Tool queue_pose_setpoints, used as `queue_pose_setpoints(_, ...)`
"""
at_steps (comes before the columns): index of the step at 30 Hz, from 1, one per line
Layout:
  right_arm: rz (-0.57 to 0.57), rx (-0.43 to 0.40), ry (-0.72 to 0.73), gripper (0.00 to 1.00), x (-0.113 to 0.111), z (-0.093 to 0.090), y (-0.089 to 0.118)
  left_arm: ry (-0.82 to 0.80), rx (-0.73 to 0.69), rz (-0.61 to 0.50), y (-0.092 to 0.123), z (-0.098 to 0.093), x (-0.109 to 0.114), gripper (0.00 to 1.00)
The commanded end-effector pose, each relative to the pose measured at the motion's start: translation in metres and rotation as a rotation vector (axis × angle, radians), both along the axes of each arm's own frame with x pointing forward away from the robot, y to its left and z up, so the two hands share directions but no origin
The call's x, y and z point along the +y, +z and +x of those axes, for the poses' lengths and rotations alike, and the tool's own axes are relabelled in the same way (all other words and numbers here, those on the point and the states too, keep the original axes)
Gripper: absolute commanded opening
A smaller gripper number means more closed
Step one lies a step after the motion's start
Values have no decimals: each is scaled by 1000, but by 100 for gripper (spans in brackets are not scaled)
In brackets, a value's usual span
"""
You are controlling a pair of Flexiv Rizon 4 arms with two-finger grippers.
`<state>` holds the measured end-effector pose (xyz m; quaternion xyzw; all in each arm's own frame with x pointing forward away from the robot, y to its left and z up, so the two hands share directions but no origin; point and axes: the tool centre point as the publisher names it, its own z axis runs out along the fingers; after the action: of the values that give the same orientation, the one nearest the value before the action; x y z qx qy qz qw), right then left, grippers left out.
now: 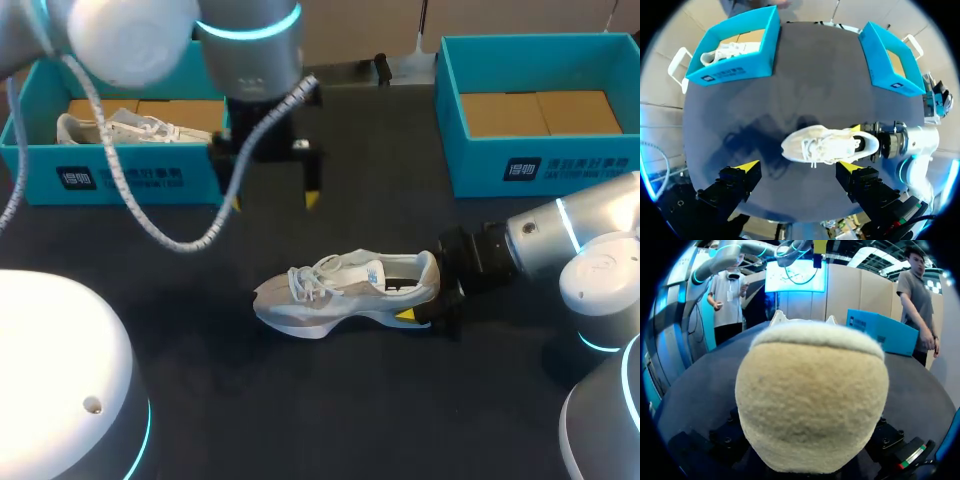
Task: Take the shoe out of the shoebox, open the shoe tongue, remove and reinsert the insole, then place the shoe into the shoebox
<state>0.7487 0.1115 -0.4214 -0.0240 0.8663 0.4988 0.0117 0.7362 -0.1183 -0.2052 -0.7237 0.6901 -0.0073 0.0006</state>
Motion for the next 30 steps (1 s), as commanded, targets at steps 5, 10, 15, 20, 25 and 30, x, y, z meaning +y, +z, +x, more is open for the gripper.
queue_pose_setpoints(5, -3, -1, -2, 0, 1, 0, -3, 10, 9, 20, -9, -3, -14, 100)
queue_pose_setpoints(10, -3, -1, -2, 0, 1, 0, -3, 10, 9, 20, -9, -3, -14, 100)
queue_pose_setpoints(15, -3, -1, -2, 0, 1, 0, -3, 10, 9, 20, -9, -3, -14, 100)
queue_pose_setpoints(20, -3, -1, -2, 0, 1, 0, -3, -52, 16, 63, -21, -15, -31, 100)
queue_pose_setpoints(25, -3, -1, -2, 0, 1, 0, -3, -111, 36, 54, -37, -25, -51, 100)
queue_pose_setpoints(30, -3, -1, -2, 0, 1, 0, -3, -158, 32, 57, -57, -25, -63, 100)
